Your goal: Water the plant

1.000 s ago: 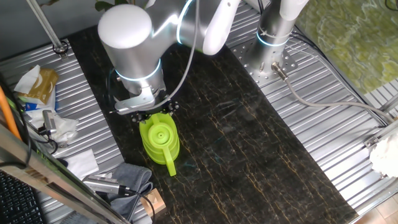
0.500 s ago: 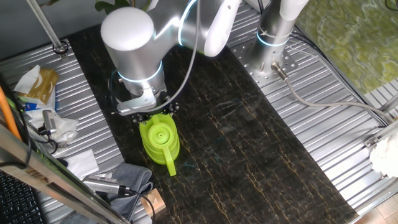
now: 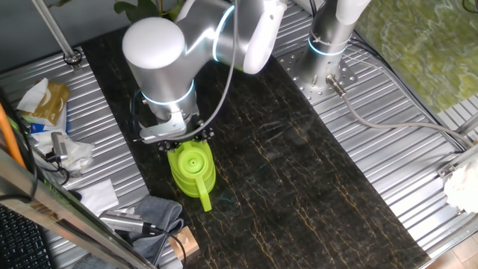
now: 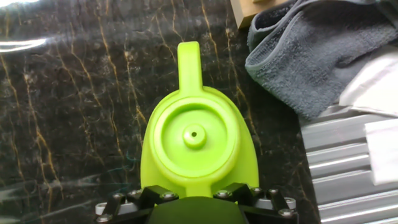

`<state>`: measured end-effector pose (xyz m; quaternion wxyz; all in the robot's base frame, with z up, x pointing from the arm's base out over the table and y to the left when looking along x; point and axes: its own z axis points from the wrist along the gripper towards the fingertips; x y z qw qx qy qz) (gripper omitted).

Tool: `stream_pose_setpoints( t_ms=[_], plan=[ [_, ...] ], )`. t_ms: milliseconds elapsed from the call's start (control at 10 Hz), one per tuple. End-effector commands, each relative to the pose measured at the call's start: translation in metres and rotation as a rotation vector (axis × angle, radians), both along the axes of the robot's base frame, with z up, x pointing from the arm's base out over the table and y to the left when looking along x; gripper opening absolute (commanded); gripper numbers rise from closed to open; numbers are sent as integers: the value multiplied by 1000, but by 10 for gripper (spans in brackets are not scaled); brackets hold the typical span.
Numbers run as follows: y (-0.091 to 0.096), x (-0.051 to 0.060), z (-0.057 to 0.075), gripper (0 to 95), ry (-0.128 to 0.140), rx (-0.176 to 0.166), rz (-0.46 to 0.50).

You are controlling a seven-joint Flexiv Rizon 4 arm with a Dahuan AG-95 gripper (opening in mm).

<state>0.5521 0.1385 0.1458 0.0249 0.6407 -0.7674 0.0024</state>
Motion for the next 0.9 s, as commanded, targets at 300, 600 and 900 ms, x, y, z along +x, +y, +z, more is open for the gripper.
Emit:
stream_pose_setpoints(
  t_ms=[300,600,900],
  plan=[
    [5,-1,-5,760,-3,0,-11],
    [6,-1,-5,760,-7,-3,-8],
    [6,-1,-5,570,-24,-4,-12]
  ],
)
